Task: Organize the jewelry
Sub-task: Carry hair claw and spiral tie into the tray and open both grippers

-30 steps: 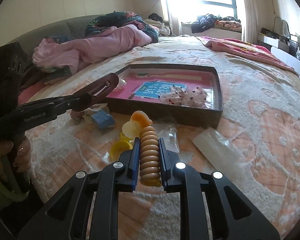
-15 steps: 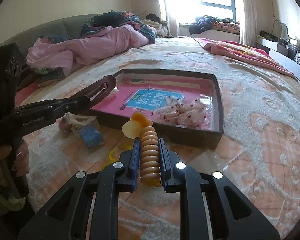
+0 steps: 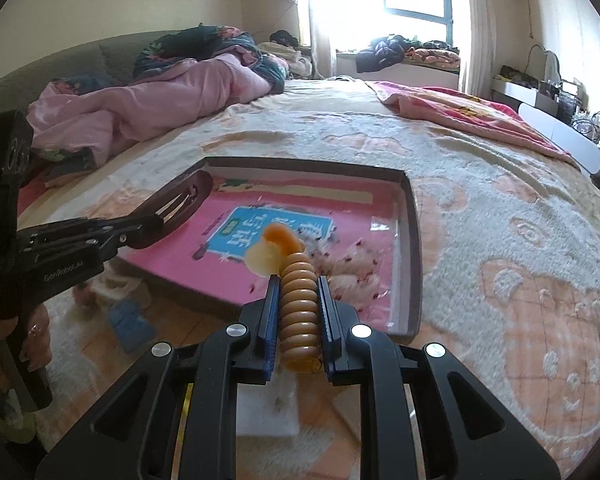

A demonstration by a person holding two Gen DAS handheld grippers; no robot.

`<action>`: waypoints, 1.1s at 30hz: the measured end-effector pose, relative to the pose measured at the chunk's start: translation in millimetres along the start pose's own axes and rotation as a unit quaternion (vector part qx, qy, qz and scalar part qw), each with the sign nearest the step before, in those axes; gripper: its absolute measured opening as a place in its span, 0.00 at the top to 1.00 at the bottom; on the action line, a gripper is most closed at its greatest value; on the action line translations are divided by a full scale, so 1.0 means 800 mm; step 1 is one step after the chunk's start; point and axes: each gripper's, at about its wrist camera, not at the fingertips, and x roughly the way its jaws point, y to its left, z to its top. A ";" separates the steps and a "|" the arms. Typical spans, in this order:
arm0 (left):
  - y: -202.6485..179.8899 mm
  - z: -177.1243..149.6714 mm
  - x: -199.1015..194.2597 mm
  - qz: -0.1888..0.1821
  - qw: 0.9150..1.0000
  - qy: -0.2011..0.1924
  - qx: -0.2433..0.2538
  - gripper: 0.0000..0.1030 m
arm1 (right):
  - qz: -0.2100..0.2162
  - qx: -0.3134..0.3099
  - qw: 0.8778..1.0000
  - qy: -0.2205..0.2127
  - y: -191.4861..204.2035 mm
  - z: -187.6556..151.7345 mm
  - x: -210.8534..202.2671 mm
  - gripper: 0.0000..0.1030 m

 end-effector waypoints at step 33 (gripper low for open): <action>0.024 -0.001 0.060 -0.013 0.998 0.057 -0.029 0.97 | -0.068 0.037 0.994 0.079 -0.039 0.044 0.122 0.83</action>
